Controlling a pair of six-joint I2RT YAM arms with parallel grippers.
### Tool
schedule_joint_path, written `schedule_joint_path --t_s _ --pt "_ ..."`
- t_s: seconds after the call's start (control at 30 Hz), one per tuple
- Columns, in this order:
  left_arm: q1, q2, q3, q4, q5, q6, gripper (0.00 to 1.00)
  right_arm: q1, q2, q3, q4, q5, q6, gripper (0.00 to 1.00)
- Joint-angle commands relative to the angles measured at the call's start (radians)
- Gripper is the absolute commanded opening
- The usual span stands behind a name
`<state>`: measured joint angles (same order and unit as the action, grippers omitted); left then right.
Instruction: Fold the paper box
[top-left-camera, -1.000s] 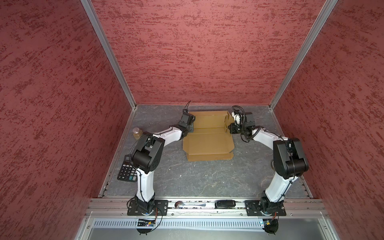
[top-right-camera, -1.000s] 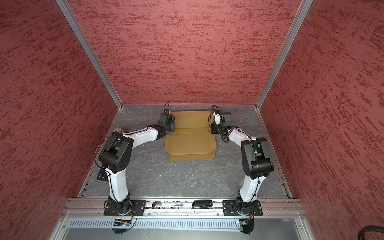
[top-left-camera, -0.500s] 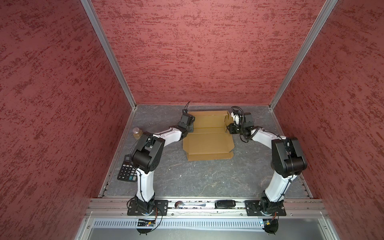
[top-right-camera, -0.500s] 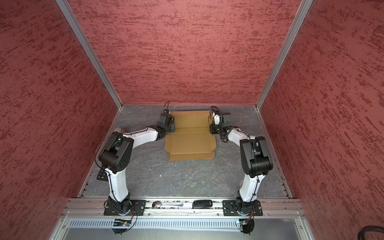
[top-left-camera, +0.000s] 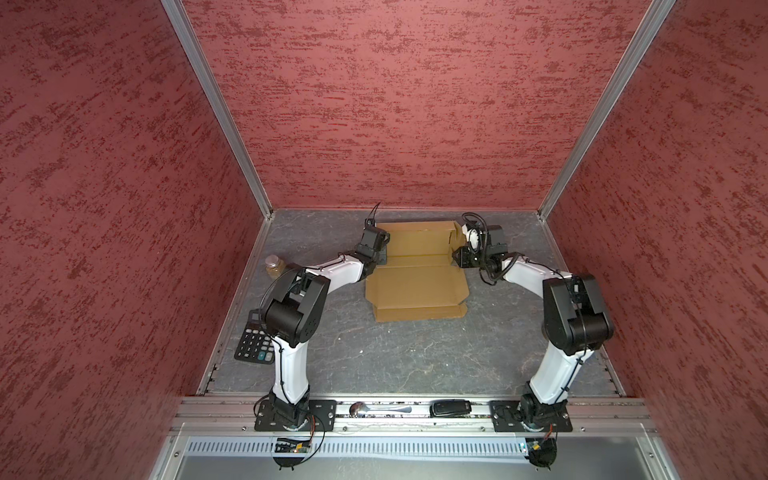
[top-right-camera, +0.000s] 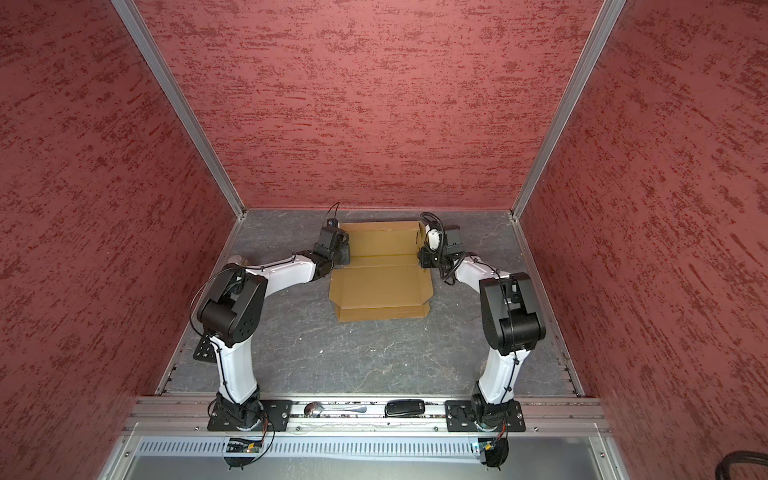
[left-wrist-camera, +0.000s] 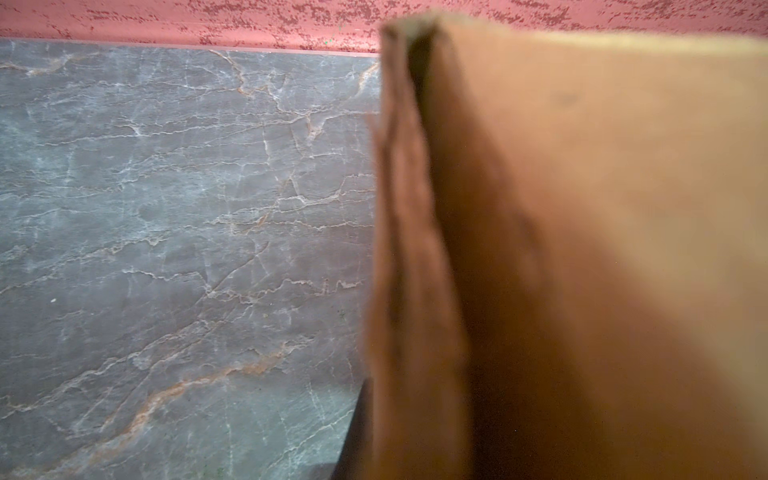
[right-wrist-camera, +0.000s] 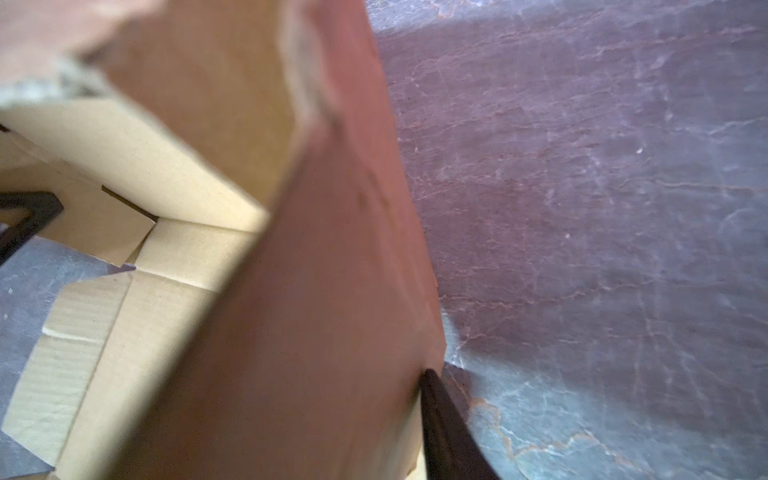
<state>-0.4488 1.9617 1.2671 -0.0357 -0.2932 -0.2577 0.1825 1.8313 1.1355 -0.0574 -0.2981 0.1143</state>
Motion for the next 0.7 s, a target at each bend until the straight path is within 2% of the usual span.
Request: schedule_joint_path --t_s 0.0,0.27,0.67 --pt "0.006 0.02 -0.014 -0.014 0.003 -0.009 0.06 0.007 -0.001 0.017 0.002 0.013 0.001 0.38" --pt "0.008 0.016 -0.014 -0.014 -0.001 -0.007 0.06 0.006 -0.035 0.015 -0.014 0.022 -0.004 0.5" --pt "0.007 0.017 -0.009 -0.019 -0.007 -0.008 0.06 0.006 -0.093 -0.002 -0.037 -0.005 -0.013 0.6"
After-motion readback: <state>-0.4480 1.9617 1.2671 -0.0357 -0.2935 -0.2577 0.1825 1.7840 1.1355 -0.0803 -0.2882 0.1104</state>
